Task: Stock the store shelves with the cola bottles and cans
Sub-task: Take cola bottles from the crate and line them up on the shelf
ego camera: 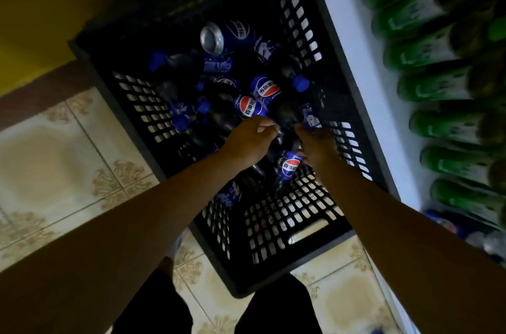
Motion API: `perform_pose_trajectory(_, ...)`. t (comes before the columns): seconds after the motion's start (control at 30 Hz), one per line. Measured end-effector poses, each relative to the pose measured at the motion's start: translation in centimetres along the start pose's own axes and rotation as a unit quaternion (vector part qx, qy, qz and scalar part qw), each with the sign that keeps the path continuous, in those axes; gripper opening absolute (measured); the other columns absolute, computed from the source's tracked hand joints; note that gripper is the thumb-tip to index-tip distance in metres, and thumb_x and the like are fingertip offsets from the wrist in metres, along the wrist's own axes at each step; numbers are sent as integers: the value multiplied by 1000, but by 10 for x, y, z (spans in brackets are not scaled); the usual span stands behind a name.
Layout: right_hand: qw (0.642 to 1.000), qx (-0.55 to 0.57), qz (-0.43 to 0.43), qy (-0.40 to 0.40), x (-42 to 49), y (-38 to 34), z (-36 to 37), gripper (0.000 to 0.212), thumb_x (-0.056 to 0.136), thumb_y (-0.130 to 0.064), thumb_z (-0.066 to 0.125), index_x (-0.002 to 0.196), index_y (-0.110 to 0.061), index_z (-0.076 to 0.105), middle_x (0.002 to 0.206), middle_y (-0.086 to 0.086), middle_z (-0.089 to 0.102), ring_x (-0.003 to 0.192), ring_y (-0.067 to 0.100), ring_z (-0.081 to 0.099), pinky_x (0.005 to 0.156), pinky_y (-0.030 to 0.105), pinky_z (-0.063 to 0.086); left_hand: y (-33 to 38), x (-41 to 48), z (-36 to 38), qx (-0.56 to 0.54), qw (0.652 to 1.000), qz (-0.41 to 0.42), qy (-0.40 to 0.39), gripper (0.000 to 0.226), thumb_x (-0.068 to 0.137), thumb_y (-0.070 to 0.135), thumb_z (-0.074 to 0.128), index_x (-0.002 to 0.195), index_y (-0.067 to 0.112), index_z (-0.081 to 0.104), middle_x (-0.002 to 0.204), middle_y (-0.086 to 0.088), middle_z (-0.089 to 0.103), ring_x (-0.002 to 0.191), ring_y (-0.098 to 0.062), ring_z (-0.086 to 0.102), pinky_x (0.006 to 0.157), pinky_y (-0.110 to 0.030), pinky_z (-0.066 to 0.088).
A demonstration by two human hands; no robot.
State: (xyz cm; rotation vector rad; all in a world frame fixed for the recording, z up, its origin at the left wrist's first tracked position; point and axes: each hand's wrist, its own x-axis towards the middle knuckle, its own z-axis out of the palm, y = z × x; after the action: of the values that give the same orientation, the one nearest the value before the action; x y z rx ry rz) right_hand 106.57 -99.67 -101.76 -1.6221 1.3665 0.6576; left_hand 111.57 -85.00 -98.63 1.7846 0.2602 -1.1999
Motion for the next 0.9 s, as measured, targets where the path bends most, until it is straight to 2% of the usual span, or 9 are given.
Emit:
perform_pose_trajectory(0.07, 997, 66, 20, -36, 11, -2, 2, 37, 90, -34, 64, 117, -9, 62, 105, 9, 68, 81, 18, 66, 69, 32, 55, -9, 8, -4, -1, 1000, 3, 14, 23, 97, 22, 49, 116, 15, 58, 113, 1, 62, 113, -20, 56, 86, -24, 42)
perform_pose_trajectory(0.17, 987, 122, 61, -86, 9, -9, -2, 12, 93, -28, 60, 90, -17, 64, 96, 9, 71, 102, 27, 68, 86, 34, 54, -19, -1, -14, 10, 999, 3, 31, 22, 96, 25, 52, 116, 19, 58, 100, 8, 59, 93, -8, 56, 68, -10, 39)
perform_pose_trajectory(0.2, 987, 121, 62, -89, 5, -14, -3, 15, 93, -30, 60, 84, -18, 62, 87, 7, 71, 99, 24, 69, 75, 29, 52, -20, -8, -17, 12, 999, 1, 31, 25, 95, 26, 53, 119, 18, 57, 101, 6, 58, 92, -7, 56, 68, -11, 40)
perform_pose_trajectory(0.33, 992, 105, 45, -55, -28, -47, 4, 24, 89, -31, 65, 89, -8, 62, 73, 5, 63, 37, 7, 53, 34, 18, 33, -14, -46, -28, 51, 999, 14, -1, 33, 93, 25, 59, 124, 14, 53, 117, -4, 63, 110, -20, 59, 97, -35, 47)
perform_pose_trajectory(0.43, 998, 51, 2, 23, -72, -71, 4, 45, 84, -33, 66, 118, -5, 56, 96, 15, 66, 71, 26, 65, 59, 35, 54, 4, -82, -36, 77, 996, 28, -21, 41, 90, 26, 63, 128, 16, 50, 125, -8, 60, 112, -22, 59, 99, -44, 47)
perform_pose_trajectory(0.5, 993, -30, -68, 86, -115, -86, -12, 44, 80, -38, 67, 115, -13, 55, 95, 7, 64, 83, 26, 60, 68, 36, 49, 24, -111, -42, 92, 995, 38, -23, 50, 88, 26, 65, 133, 15, 46, 128, -9, 58, 110, -21, 60, 98, -44, 47)
perform_pose_trajectory(0.67, 974, -109, -192, 58, -262, -124, -87, 26, 72, -38, 74, 85, -26, 54, 75, -6, 57, 72, 18, 56, 59, 27, 41, 84, -213, -66, 140, 986, 92, -20, 73, 79, 27, 75, 141, 17, 38, 139, -5, 49, 125, -21, 49, 104, -41, 41)
perform_pose_trajectory(0.8, 965, -121, -231, -4, -397, -143, -157, 21, 70, -23, 78, 80, -23, 59, 74, -2, 58, 70, 15, 55, 62, 26, 38, 131, -313, -90, 181, 970, 151, -66, 85, 67, 38, 84, 139, 20, 42, 135, -5, 51, 125, -22, 49, 102, -45, 43)
perform_pose_trajectory(0.9, 962, -101, -252, -33, -491, -150, -209, 16, 71, -13, 77, 81, -19, 66, 63, -5, 59, 48, 2, 51, 51, 22, 41, 164, -383, -97, 162, 957, 214, -113, 80, 57, 51, 85, 126, 43, 46, 122, 24, 58, 111, 5, 55, 88, -26, 51)
